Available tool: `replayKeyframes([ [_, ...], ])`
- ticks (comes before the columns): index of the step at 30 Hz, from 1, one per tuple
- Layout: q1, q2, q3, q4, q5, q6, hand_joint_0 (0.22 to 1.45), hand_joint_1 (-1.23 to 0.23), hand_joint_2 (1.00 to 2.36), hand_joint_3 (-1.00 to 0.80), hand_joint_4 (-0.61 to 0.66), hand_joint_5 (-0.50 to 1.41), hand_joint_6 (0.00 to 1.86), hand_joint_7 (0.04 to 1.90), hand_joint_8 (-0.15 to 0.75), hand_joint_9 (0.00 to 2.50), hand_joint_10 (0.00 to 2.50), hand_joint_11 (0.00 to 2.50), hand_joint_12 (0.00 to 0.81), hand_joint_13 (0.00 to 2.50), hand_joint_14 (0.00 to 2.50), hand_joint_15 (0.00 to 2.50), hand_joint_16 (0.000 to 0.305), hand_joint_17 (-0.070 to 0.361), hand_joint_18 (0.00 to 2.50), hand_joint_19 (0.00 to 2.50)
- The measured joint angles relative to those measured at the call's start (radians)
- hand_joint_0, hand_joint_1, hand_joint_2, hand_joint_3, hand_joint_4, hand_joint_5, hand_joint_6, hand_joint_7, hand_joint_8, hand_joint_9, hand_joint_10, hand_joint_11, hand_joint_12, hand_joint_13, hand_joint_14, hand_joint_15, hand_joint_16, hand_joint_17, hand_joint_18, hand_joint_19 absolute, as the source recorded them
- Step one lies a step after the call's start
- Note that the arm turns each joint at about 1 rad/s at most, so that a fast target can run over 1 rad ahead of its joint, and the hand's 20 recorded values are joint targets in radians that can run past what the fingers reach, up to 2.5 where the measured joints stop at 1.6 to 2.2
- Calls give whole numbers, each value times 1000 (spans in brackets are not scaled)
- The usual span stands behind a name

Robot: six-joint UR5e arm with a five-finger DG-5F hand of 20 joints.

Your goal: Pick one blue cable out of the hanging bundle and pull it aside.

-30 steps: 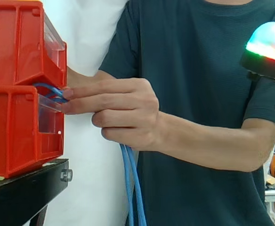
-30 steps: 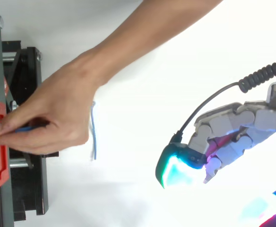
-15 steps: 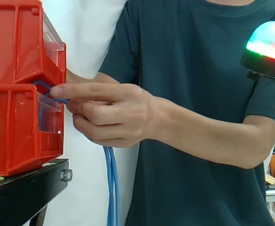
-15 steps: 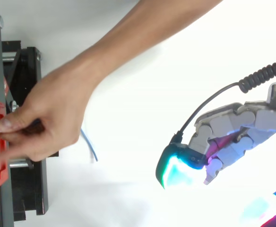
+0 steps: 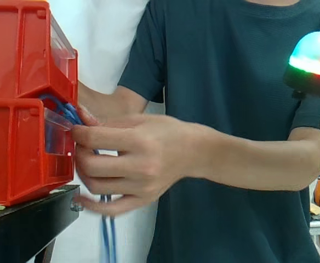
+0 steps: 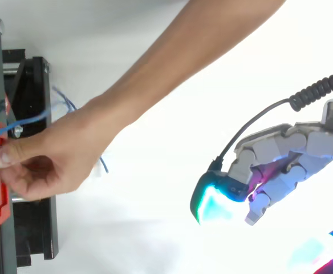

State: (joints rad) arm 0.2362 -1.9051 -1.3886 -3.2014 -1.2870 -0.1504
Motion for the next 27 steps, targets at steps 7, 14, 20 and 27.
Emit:
replayKeyframes([
  [7,0,0,0,0,0,0,549,-600,1008,-410,221,-151,503,835,257,885,8,259,213,630,11,314,21,47,111,374],
  [14,0,0,0,0,0,0,549,-599,1008,-410,221,-149,503,838,257,887,7,253,212,630,11,318,21,46,110,369],
  [20,0,0,0,0,0,0,550,-601,1008,-410,223,-149,503,839,256,891,8,255,212,630,11,315,20,46,110,368],
  [27,0,0,0,0,0,0,550,-601,1008,-410,220,-147,503,839,251,893,8,261,208,630,11,311,21,46,105,369],
])
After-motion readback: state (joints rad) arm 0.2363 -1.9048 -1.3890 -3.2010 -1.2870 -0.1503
